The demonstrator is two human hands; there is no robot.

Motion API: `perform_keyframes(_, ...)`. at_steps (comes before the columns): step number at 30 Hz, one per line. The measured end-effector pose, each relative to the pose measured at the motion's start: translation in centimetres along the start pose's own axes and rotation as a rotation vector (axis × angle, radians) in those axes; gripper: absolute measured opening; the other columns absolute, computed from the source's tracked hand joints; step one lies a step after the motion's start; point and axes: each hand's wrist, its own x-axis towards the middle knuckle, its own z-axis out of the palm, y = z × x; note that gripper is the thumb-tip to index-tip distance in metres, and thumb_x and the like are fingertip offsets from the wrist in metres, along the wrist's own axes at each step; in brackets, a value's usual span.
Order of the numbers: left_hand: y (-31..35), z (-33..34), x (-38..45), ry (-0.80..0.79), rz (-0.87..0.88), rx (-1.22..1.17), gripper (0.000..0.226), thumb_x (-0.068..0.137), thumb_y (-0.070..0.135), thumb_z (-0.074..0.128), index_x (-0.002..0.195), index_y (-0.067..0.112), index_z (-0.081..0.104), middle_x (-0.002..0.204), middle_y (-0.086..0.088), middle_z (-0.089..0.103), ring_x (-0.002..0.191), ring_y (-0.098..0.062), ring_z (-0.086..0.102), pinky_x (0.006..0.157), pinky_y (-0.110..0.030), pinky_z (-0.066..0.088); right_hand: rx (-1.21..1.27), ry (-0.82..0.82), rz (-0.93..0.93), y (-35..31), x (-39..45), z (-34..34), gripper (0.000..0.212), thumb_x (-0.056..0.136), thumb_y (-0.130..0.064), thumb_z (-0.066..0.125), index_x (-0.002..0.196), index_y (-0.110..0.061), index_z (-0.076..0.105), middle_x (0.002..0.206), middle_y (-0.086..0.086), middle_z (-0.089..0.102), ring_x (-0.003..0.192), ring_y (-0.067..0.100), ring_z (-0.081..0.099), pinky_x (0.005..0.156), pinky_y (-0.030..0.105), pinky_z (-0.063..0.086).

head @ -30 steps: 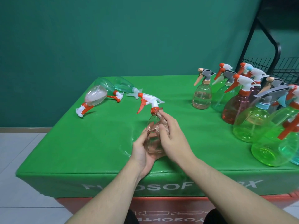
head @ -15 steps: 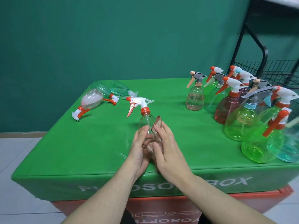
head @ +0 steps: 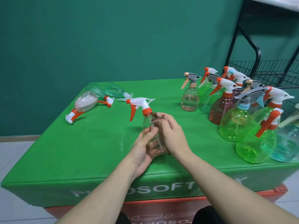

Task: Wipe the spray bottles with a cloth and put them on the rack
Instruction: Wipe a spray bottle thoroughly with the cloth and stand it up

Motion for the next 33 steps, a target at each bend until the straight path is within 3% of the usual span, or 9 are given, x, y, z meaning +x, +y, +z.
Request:
perform_keyframes(4,-0.1,1.2,0.5,0.07,0.076,0.014,0.05,0.072,0.021,0.088,0.114,0.019,0.062,0.107,-0.006,0.077,0.09,-0.021,0.071,0.07,-0.035,0.06,0.145,0.054,0.109,0.0,0.1,-0.4,0.028,0.101,-0.018,0.047,0.112,-0.025,0.072,0.099,-0.019,0.072,0.093,-0.008,0.064,0.079,0.009,0.046)
perform_keyframes(8,-0.4,2.6,0.6,0.118,0.143,0.015,0.056,0.071,0.026,0.079,0.123,0.022,0.056,0.119,-0.011,0.072,0.086,-0.019,0.072,0.066,-0.033,0.059,0.314,0.107,0.322,0.6,-0.4,-0.7,0.028,0.097,-0.03,0.049,0.103,-0.019,0.074,0.098,-0.002,0.076,0.097,0.018,0.071,0.087,0.036,0.055)
perform_keyframes(11,-0.8,3.4,0.8,0.152,0.193,0.024,0.064,0.066,0.03,0.085,0.123,0.029,0.056,0.132,-0.013,0.067,0.094,-0.024,0.072,0.079,-0.037,0.058,0.551,0.095,0.468,0.8,-1.1,-1.0,0.032,0.096,-0.034,0.047,0.105,-0.015,0.07,0.106,0.01,0.075,0.095,0.026,0.071,0.084,0.038,0.053)
perform_keyframes(15,-1.3,4.6,1.2,0.154,0.238,0.178,0.074,0.053,0.048,0.087,0.119,0.041,0.056,0.131,-0.01,0.067,0.111,-0.028,0.071,0.095,-0.044,0.056,0.769,-0.024,0.559,0.5,-1.5,-2.2,0.055,0.105,-0.045,0.033,0.122,-0.007,0.068,0.119,0.013,0.073,0.112,0.029,0.07,0.096,0.041,0.053)
perform_keyframes(20,-0.9,5.6,1.6,0.132,0.283,0.443,0.084,0.055,0.051,0.089,0.129,0.035,0.051,0.12,0.001,0.072,0.104,-0.014,0.073,0.092,-0.036,0.057,0.727,-0.009,0.587,0.3,-1.6,-4.3,0.057,0.108,-0.05,0.031,0.125,-0.01,0.068,0.113,0.013,0.075,0.107,0.027,0.072,0.097,0.043,0.055)
perform_keyframes(24,-0.9,6.3,2.6,0.13,0.301,0.56,0.075,0.075,0.018,0.09,0.137,0.021,0.048,0.124,-0.004,0.069,0.093,-0.004,0.074,0.077,-0.019,0.057,0.629,0.034,0.578,0.7,-1.7,-5.9,0.049,0.108,-0.046,0.037,0.12,-0.011,0.07,0.107,0.01,0.077,0.101,0.027,0.074,0.097,0.045,0.056)
perform_keyframes(26,-0.9,6.6,3.3,0.146,0.307,0.6,0.069,0.08,0.012,0.086,0.136,0.022,0.048,0.127,-0.002,0.067,0.094,-0.008,0.074,0.078,-0.023,0.059,0.516,0.043,0.564,1.0,-1.7,-6.9,0.042,0.108,-0.043,0.041,0.117,-0.013,0.07,0.103,0.006,0.078,0.1,0.023,0.074,0.093,0.04,0.056)
perform_keyframes(29,-0.9,6.4,4.7,0.219,0.3,0.707,0.076,0.078,0.024,0.09,0.139,0.03,0.045,0.13,0.006,0.062,0.108,-0.017,0.068,0.094,-0.042,0.058,0.33,0.076,0.528,1.7,-1.6,-8.4,0.027,0.105,-0.032,0.048,0.116,-0.014,0.064,0.099,0.005,0.075,0.089,0.019,0.069,0.074,0.031,0.051)
perform_keyframes(33,-0.7,6.5,6.5,0.262,0.253,0.84,0.088,0.073,0.032,0.092,0.147,0.028,0.043,0.137,0.006,0.056,0.113,-0.014,0.063,0.101,-0.04,0.052,0.251,0.104,0.462,1.7,-1.0,-10.8,0.019,0.103,-0.026,0.048,0.118,-0.018,0.057,0.1,0.004,0.067,0.086,0.016,0.063,0.066,0.028,0.044)
